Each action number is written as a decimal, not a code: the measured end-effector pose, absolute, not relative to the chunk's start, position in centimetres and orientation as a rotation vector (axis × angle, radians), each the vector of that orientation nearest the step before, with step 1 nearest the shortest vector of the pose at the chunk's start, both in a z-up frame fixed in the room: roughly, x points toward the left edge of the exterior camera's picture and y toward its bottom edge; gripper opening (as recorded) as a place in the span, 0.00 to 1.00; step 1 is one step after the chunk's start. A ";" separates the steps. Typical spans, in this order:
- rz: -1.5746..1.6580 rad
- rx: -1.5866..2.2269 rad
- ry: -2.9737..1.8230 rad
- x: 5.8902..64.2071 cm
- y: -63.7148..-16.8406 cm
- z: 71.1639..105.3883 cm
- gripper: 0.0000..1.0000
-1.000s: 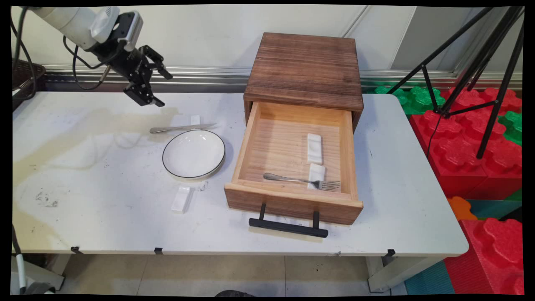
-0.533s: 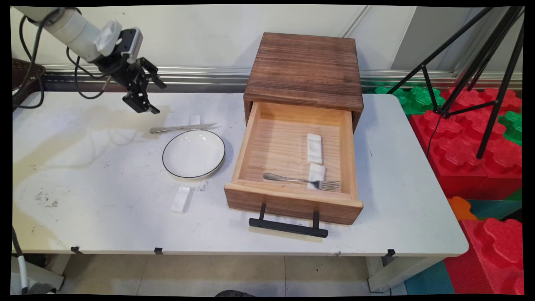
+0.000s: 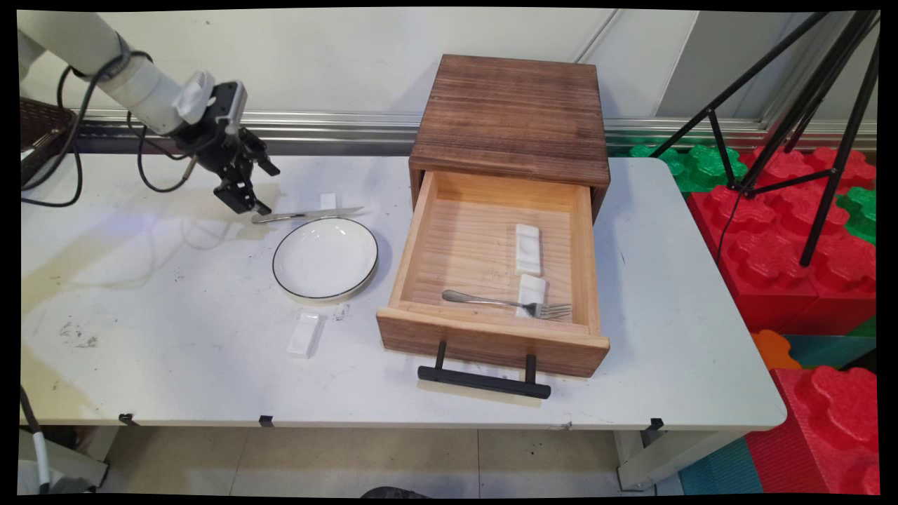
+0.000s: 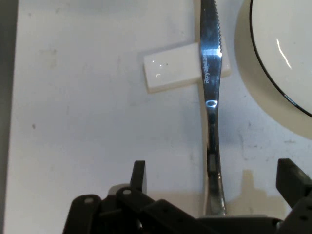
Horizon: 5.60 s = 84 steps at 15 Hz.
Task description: Pick up the knife from the left of the white plate, then place the picked object into the drawer
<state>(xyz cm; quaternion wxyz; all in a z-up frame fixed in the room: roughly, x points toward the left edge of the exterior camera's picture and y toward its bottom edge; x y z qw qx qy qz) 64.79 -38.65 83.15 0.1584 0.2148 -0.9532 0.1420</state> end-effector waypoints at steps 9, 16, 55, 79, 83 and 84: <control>0.380 0.701 -2.663 64.0 -39.5 79.0 1.00; 0.390 0.718 -2.631 63.5 -40.2 77.9 0.00; 0.421 0.387 -2.437 49.5 -35.2 94.5 0.00; 0.427 0.350 -2.456 31.0 -41.1 87.0 0.00; 0.424 0.345 -2.477 29.9 -41.8 85.4 0.00; 0.424 0.344 -2.483 29.6 -42.0 84.9 0.00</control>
